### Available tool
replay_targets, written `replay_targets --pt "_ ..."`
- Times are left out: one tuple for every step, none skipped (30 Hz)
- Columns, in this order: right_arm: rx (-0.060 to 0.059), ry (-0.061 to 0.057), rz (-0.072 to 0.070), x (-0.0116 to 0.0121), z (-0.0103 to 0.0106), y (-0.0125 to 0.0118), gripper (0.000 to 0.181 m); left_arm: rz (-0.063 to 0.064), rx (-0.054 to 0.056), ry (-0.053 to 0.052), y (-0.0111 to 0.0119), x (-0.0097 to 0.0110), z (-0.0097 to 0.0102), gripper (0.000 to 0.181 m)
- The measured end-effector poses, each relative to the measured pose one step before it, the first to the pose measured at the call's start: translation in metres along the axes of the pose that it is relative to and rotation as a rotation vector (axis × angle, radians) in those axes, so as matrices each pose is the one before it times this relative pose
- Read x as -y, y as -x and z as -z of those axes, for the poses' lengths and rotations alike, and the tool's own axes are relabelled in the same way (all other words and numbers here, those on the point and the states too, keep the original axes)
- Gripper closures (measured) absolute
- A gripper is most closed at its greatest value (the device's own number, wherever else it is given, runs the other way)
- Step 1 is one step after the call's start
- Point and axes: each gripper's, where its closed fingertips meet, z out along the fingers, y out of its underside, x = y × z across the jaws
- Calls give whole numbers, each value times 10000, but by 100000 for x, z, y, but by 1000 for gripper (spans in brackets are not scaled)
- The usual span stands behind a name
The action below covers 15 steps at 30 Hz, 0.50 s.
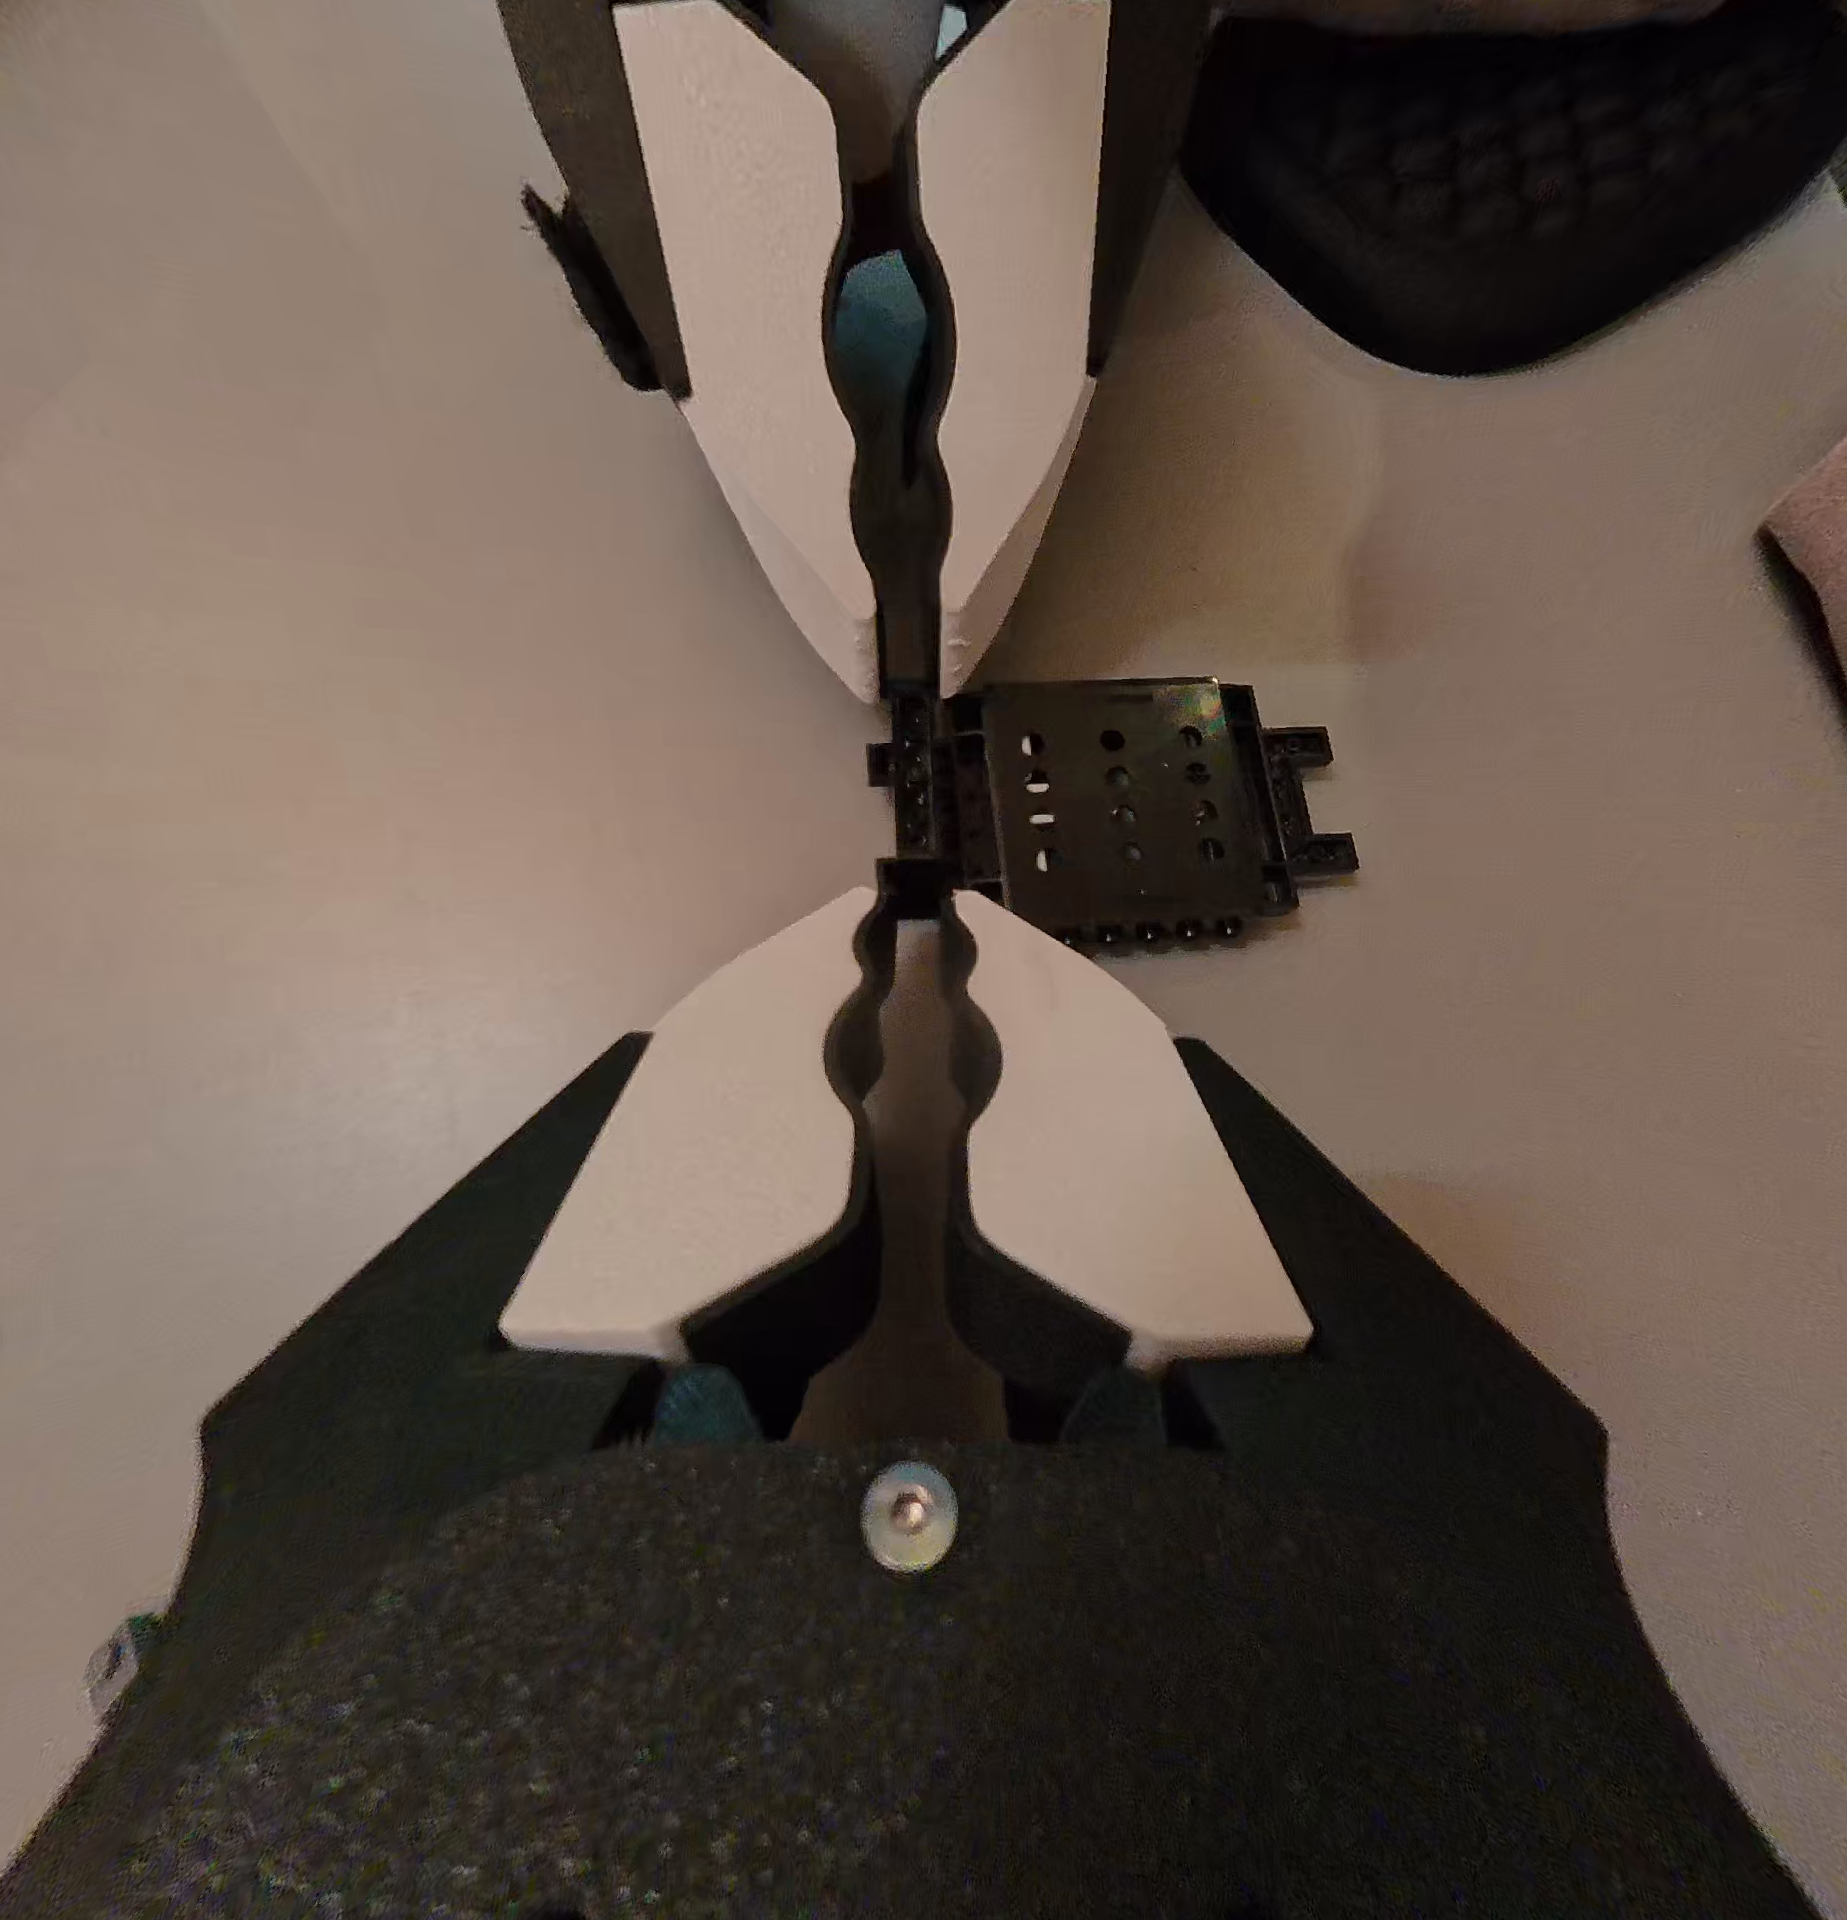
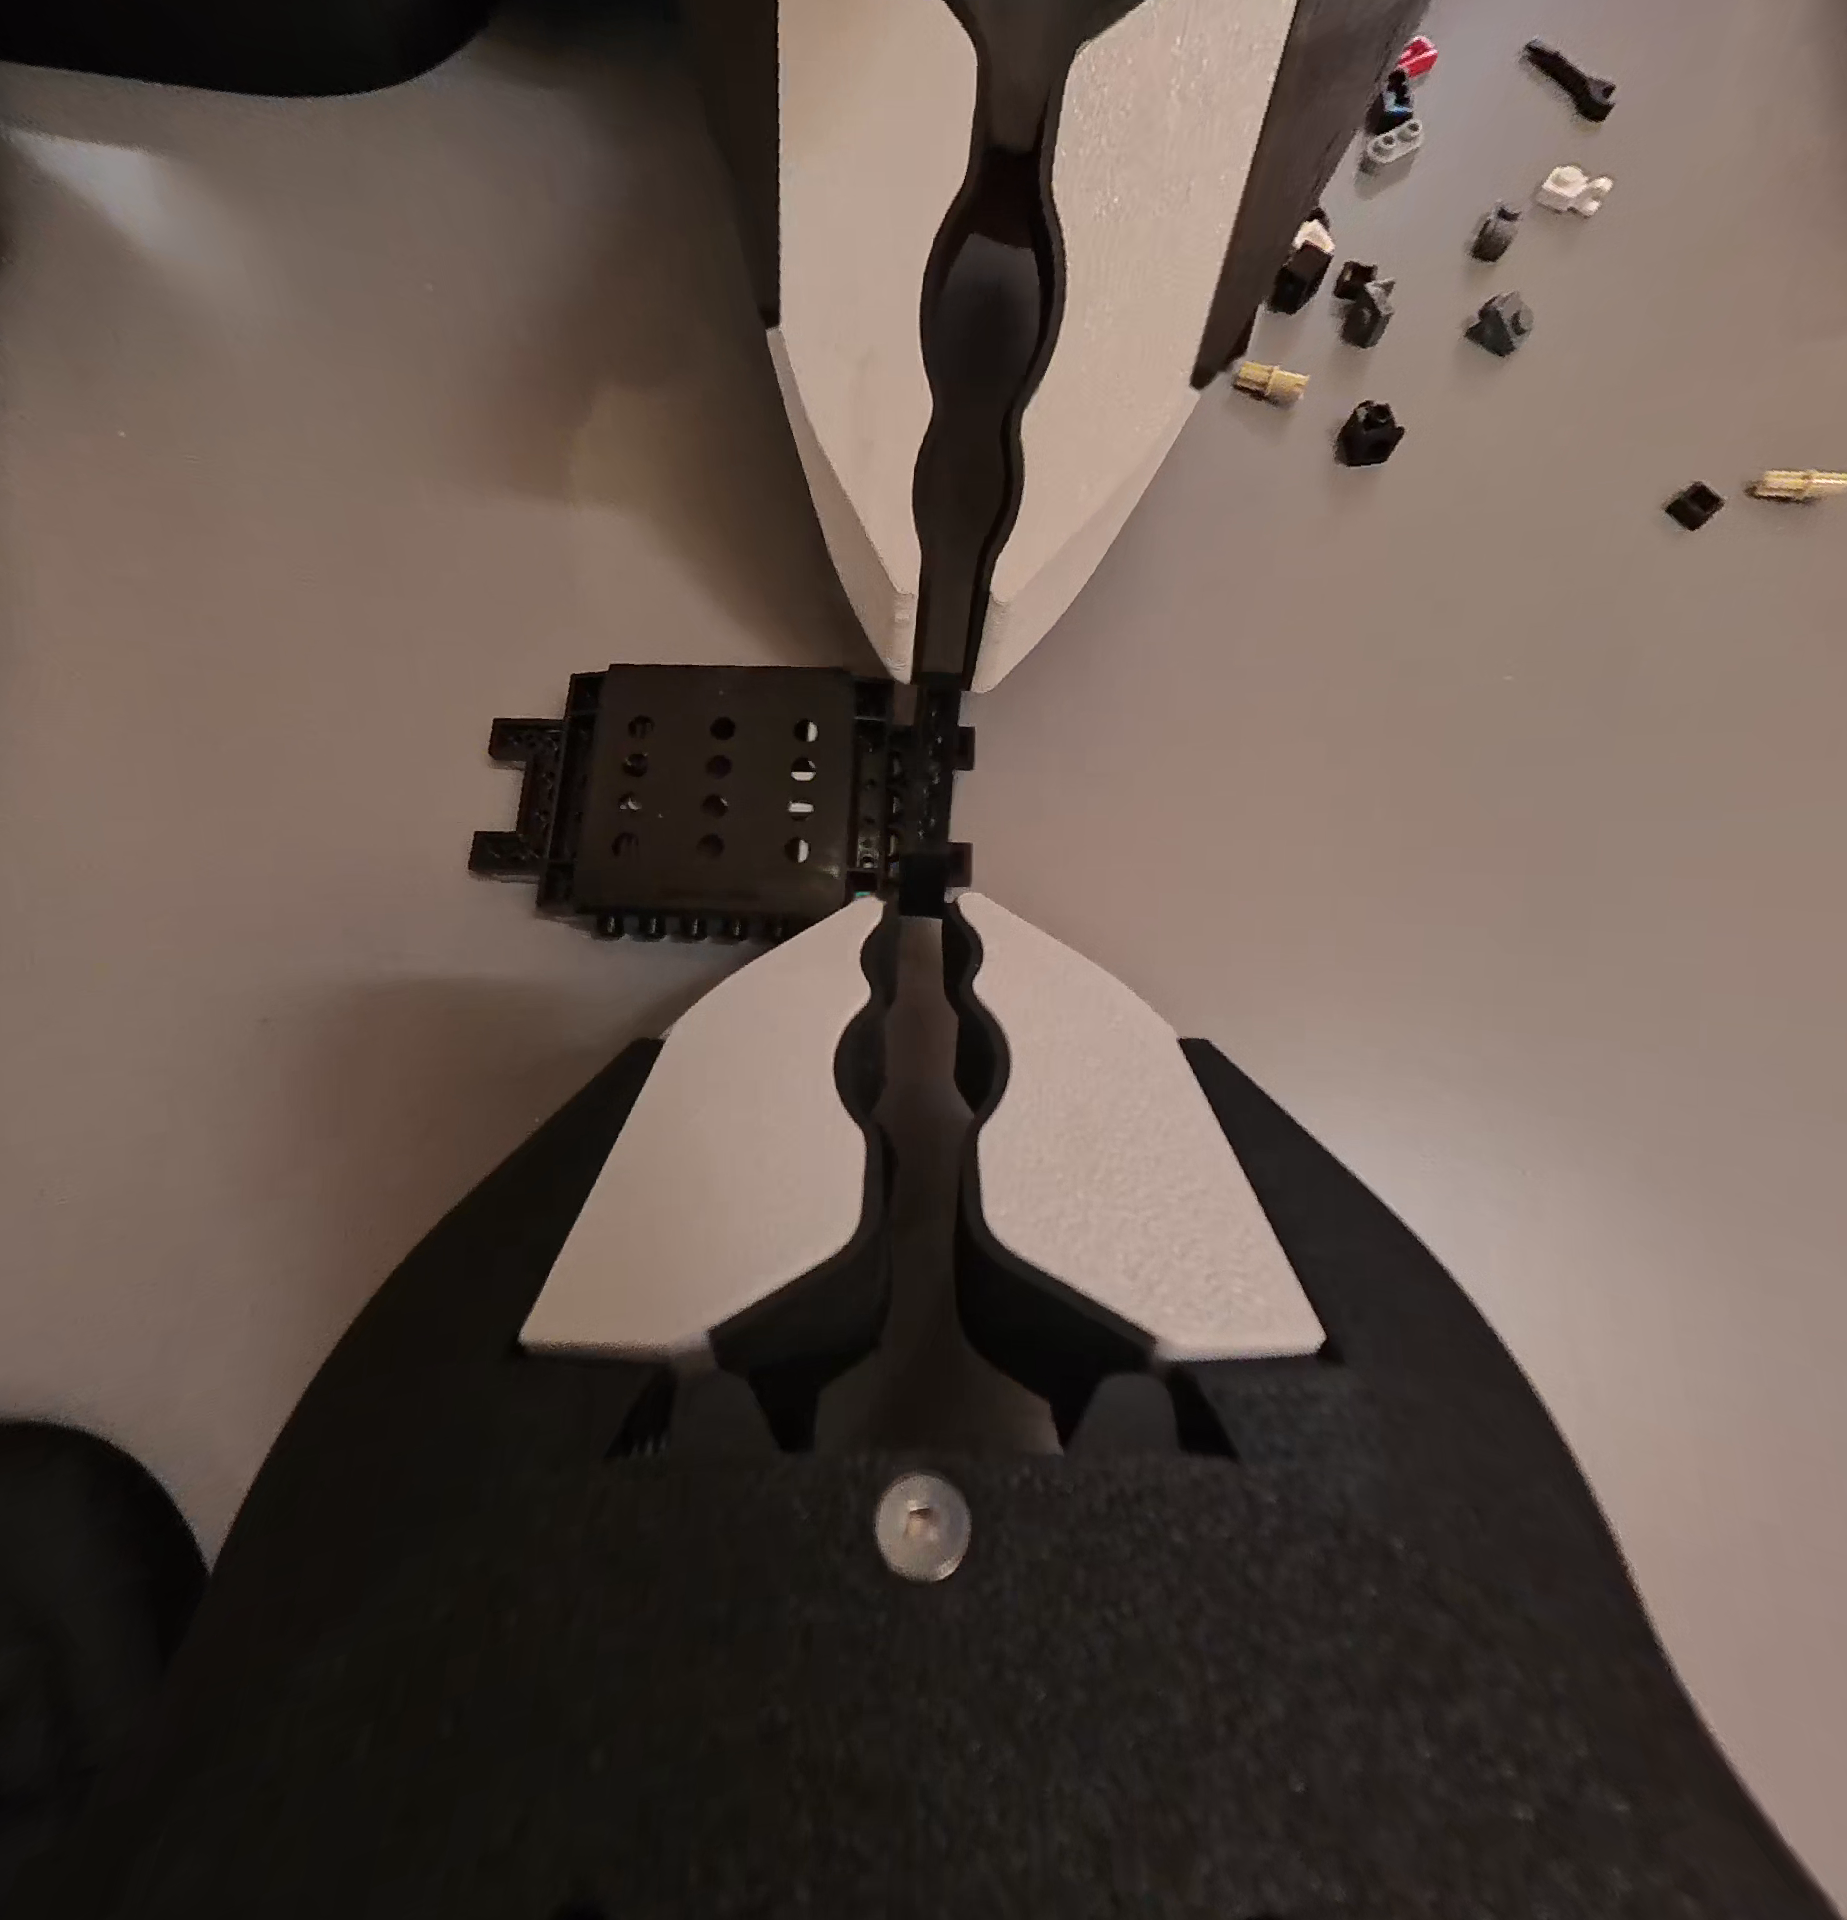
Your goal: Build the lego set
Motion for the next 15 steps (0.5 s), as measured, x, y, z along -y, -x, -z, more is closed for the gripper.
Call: replay_targets --pt "54 53 46 6 1 54 173 -59 -40 90 -69 -76 -60 174" --pt "-3 75 50 -25 -8 -39 173 -89 16 78 13 -61 -66 174" --pt "9 81 48 -50 1 -39 173 -87 -20 56 -23 -51 -45 174" --pt "51 54 39 -20 31 10 173 -51 -82 76 -96 -94 -39 173" --pt "74 25 16 -16 45 41 173 -29 -45 88 -46 -114 -24 172" --pt "66 41 11 -45 36 37 173 -29 -14 40 -4 -70 4 171" --pt "50 40 30 -61 24 21 173 -17 -46 10 -57 -33 12 171" --pt "41 18 55 -35 -4 36 173 2 -30 -13 -43 -8 30 171" --pt "15 -11 60 3 -25 -2 173 -1 -28 -20 -35 -8 35 171" --pt "29 10 50 -25 -37 -2 173 -5 -38 -12 -37 -21 44 171" --pt "43 58 48 -94 -66 -14 173 3 -70 -12 -76 -40 64 171" --pt "50 22 56 -43 -39 -41 173 27 -72 16 -62 -85 53 171" --pt "110 -9 68 2 -38 36 174 30 -34 46 -7 -120 86 169" --pt "90 2 80 14 -27 -25 174 22 28 21 44 -71 105 168" --pt "65 7 88 9 -38 -72 173 9 -30 -4 -68 -49 106 167"
